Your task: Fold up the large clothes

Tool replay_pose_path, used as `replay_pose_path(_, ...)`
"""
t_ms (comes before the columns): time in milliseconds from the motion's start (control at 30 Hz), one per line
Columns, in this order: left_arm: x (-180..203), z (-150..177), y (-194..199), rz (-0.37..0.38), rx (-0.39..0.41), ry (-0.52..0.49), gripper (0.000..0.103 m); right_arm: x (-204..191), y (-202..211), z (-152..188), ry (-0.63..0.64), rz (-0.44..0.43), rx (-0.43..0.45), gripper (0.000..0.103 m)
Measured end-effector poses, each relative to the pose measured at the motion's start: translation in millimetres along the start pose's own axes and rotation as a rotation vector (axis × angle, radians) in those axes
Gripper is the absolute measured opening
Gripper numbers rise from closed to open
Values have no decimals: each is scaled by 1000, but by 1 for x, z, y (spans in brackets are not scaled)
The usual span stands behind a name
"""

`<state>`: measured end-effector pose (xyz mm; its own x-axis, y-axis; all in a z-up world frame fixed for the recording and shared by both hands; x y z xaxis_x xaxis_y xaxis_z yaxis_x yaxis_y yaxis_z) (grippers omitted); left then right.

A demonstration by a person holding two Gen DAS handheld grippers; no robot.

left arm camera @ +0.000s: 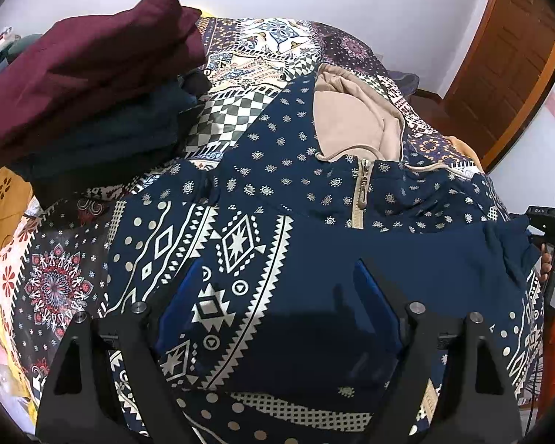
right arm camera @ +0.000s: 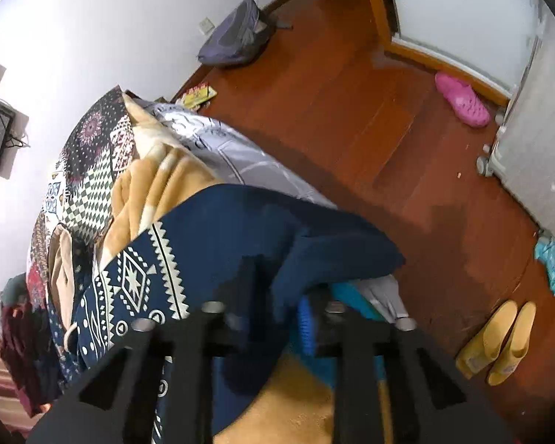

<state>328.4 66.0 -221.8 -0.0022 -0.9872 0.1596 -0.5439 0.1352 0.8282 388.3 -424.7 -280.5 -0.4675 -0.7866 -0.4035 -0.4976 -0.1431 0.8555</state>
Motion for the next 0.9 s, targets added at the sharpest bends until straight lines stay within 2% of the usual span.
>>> replay_pose_path(100,-3,2,5,-2,8,2,83,-11,21,0,69,24,70,9)
replay_pose_path(267,-10,4,14,4,21,15,83,-47,70,0,208,2,187,8)
replay_pose_path(367,-13,5,20,8,31,19,83,-81,110,5,301,-42,271,7)
replay_pose_path(500,-16,8,30,9,48,14,83,-123,148,22,414,-120,332,7)
replay_pose_path(633,-19,12,38,21,56,13,83,-160,170,54,519,-194,342,7)
replay_pose_path(767,-22,16,47,29,70,9,83,-181,164,90,579,-244,272,7)
replay_pose_path(900,-26,21,53,41,76,11,83,-193,142,125,633,-252,182,7)
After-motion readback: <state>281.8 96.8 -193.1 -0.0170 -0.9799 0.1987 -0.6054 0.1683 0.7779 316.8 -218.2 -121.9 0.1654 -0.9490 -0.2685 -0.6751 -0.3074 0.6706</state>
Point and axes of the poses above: each gripper's, at about its wrist camera, not at the fingertips, and y roughly against the way its jaws point, x to its right, z to its underside, the point moved 7 cm from there along -y, roughly the way its jaws point, and after that the axes turned 4 degrees about z, right-handed, at the moved point
